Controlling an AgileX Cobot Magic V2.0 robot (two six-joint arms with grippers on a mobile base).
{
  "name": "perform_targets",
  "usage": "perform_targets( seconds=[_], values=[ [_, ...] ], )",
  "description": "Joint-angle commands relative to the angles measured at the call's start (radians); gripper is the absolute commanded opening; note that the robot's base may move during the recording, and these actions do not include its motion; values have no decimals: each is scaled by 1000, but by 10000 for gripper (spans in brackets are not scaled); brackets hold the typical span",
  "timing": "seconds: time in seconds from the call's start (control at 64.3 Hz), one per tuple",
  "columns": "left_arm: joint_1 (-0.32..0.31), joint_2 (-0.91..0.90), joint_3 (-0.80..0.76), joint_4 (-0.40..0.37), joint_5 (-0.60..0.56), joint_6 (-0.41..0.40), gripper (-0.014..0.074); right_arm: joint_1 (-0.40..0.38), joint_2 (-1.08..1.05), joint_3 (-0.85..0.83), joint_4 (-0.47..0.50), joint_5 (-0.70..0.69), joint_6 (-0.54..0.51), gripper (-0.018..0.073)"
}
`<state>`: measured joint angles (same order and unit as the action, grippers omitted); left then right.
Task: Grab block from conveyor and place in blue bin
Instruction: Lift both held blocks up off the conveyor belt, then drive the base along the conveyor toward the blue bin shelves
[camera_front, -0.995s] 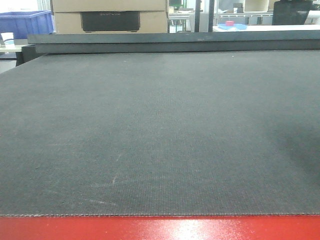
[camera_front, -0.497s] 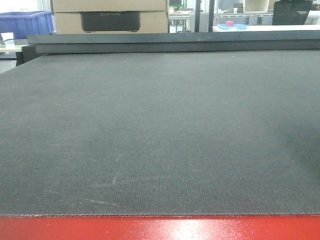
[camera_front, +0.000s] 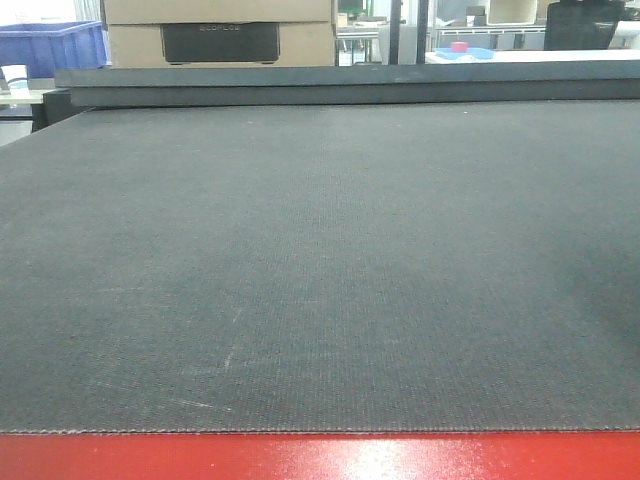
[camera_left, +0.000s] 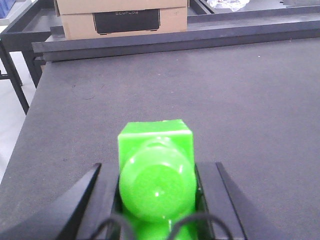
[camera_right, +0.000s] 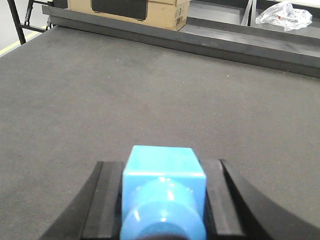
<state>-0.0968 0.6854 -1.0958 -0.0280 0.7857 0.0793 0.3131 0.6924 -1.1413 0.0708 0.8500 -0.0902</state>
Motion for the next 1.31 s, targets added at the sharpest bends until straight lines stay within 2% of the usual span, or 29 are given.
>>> perform_targets(
  seconds=[0.0,1.29],
  values=[
    [-6,-5,-1,-9,-18,-4,-111,1,-4,-8,-13,-13,-2,-153],
    [-6,-5,-1,-5,-18,-4,-111,1,-4,-8,-13,-13,-2,-153]
  ],
)
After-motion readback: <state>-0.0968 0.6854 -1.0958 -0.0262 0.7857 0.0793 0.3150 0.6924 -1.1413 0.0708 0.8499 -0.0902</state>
